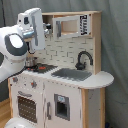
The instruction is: Play with the kitchen
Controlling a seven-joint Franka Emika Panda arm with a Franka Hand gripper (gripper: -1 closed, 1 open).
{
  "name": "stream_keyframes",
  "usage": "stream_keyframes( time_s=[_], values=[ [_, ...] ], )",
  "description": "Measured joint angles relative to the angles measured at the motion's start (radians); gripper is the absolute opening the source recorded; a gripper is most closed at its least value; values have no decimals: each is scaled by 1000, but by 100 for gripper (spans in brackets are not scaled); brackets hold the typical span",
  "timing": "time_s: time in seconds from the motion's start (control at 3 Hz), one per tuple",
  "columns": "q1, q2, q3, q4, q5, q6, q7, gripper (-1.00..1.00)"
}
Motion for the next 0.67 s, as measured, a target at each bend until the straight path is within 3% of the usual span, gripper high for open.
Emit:
stream_keyframes(
  time_s=[0.33, 0.67],
  values=[
    [-21, 53, -53, -11, 0, 42, -48, -100],
    [-55, 130, -63, -8, 0, 101, -54, -100]
  ],
)
